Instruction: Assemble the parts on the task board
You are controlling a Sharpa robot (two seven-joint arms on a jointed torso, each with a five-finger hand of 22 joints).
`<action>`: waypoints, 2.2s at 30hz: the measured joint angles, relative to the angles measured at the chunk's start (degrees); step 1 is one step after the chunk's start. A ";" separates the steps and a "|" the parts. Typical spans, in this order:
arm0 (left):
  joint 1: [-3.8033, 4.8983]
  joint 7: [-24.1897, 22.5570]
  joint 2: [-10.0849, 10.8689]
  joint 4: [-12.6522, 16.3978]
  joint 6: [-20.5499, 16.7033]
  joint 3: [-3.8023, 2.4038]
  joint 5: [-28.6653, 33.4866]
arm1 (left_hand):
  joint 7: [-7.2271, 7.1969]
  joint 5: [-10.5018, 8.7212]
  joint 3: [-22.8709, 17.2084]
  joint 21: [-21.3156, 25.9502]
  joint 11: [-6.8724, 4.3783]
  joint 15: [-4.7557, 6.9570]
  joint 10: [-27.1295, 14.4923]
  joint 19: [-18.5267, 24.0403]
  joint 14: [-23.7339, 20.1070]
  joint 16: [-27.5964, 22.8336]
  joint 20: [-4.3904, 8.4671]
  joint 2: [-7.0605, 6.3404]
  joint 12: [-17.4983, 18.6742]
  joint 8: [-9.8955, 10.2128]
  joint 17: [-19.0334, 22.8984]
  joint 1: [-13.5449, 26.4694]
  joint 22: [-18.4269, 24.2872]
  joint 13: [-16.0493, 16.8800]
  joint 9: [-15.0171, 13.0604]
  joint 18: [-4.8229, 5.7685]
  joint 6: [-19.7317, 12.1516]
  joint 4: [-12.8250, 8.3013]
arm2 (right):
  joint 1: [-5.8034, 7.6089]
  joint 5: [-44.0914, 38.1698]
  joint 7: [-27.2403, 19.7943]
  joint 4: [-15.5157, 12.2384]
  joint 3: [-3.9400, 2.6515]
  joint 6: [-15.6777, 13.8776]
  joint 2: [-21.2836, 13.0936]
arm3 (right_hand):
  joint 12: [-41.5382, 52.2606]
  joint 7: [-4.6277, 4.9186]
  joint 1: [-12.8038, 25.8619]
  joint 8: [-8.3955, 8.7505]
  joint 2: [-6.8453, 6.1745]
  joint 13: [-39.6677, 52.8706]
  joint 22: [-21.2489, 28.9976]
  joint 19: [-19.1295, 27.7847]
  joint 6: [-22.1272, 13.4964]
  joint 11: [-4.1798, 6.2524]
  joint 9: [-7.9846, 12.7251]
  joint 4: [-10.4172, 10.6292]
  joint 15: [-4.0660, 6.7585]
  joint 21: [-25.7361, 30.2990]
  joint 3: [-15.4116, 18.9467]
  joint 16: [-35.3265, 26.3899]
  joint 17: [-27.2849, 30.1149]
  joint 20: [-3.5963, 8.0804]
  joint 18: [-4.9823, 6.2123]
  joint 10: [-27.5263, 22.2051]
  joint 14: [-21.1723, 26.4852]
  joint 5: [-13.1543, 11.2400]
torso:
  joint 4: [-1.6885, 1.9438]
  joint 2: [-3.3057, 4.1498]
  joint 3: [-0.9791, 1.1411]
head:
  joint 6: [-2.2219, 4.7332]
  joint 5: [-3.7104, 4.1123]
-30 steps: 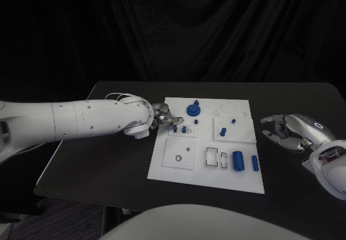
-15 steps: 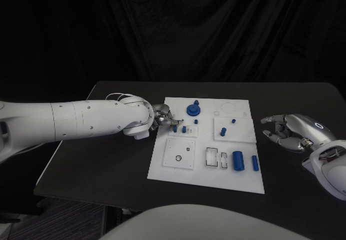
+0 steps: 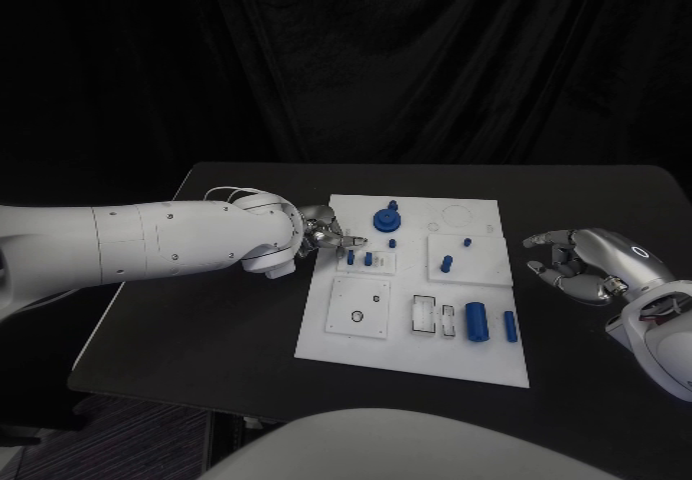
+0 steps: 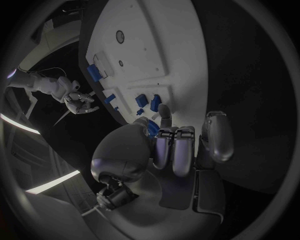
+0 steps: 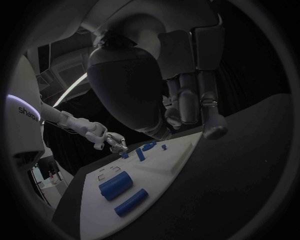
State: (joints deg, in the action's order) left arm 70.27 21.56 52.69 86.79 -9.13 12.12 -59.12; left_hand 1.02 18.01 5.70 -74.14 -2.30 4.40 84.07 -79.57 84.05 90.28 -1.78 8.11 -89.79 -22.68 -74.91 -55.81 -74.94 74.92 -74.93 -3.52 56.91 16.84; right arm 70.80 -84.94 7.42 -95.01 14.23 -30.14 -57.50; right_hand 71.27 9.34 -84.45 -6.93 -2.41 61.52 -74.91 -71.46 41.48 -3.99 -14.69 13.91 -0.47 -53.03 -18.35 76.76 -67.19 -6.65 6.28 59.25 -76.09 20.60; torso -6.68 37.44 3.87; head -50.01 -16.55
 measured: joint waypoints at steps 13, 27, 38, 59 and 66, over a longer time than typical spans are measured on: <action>4.69 0.28 -0.63 -0.77 -2.28 -0.06 -1.55 | 0.00 2.25 0.68 -1.20 0.00 0.21 0.00 -0.74 -0.21 0.00 0.13 -0.15 0.00 0.00 0.00 -3.05 0.01 0.00 0.00 0.01 0.00 -0.08 | 0.00 0.04 0.00 0.25 0.00 -0.07 0.28 | 0.00 0.00 0.00 0.00 0.00 -0.09 0.00 0.00 0.00 0.00 0.00 0.00 0.00 0.00 0.00 0.00 0.00 0.00 0.00 0.00 0.00 0.00 | 0.02 -0.09 0.00 | 0.00 0.45; 8.90 6.57 -6.03 -7.19 15.36 -0.02 4.59 | 0.41 3.29 -0.69 0.53 0.00 0.21 0.00 0.22 -0.21 0.00 -0.37 -1.80 0.00 4.79 0.00 -10.65 0.01 0.00 3.48 0.00 -1.03 -0.80 | 0.00 0.07 -0.01 0.36 0.00 -0.09 0.66 | 0.00 0.00 0.00 0.00 0.00 -0.10 0.00 0.00 0.00 0.00 -0.01 0.00 0.00 0.00 0.00 0.00 0.00 0.00 0.00 0.00 0.00 0.00 | -0.15 -0.27 0.20 | 0.00 0.75; 9.11 10.49 -9.09 -9.50 25.79 0.00 5.91 | 0.63 3.29 -0.84 0.95 0.00 0.21 0.00 0.33 -0.21 0.00 -0.48 -1.83 0.00 6.21 0.00 -11.36 0.02 0.01 5.07 0.00 -0.81 -0.64 | 0.00 0.08 -0.02 0.31 0.00 -0.09 0.66 | 0.00 0.00 0.00 0.00 0.00 -0.10 0.00 0.00 -0.01 0.00 0.04 0.00 0.00 0.00 0.00 0.00 0.00 0.00 0.00 0.00 0.00 0.00 | -0.13 -0.22 0.24 | 0.00 0.82; 9.11 12.07 -11.72 -12.18 30.07 0.00 6.36 | 0.83 3.29 -1.33 0.95 0.21 0.21 -0.21 0.33 -0.21 0.00 -0.48 -1.56 -0.01 6.88 0.00 -11.62 0.02 0.01 5.84 0.00 -0.61 -0.49 | 0.00 0.09 -0.02 0.10 0.00 -0.08 0.62 | 0.00 0.20 0.00 0.00 0.00 -0.09 0.00 0.00 0.20 0.00 0.17 -0.25 0.00 0.00 -0.25 0.00 -0.06 0.00 0.00 0.00 0.00 0.26 | -0.10 -0.18 0.19 | 0.00 0.76; 9.08 12.22 -11.87 -12.53 30.42 0.00 6.39 | 0.41 3.65 -1.48 0.95 0.21 0.21 -0.21 0.33 -0.21 0.00 -0.48 -1.67 0.00 5.84 0.00 -12.12 0.03 0.01 4.93 0.00 0.84 -0.64 | 0.00 0.09 -0.03 0.03 -0.01 -0.08 0.57 | 0.00 0.20 0.00 0.00 0.00 -0.09 0.00 0.00 0.20 0.00 0.17 -0.25 0.00 0.00 -0.25 0.00 -0.06 0.00 0.00 0.00 0.00 0.26 | -0.09 -0.20 0.19 | 0.00 0.74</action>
State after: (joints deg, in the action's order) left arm 79.35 33.78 40.82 74.26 21.29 12.11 -52.73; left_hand 1.43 21.65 4.22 -73.19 -2.09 4.60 83.86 -79.24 83.84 90.28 -2.25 6.44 -89.80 -16.84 -74.91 -67.93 -74.91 74.93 -70.00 -3.52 57.75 16.20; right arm 70.80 -84.85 7.39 -94.98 14.22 -30.23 -56.94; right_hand 71.27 9.54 -84.45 -6.93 -2.41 61.43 -74.91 -71.46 41.68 -3.99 -14.52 13.66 -0.47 -53.03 -18.60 76.76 -67.26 -6.65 6.27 59.25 -76.09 20.86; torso -6.77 37.24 4.06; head -50.01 -15.80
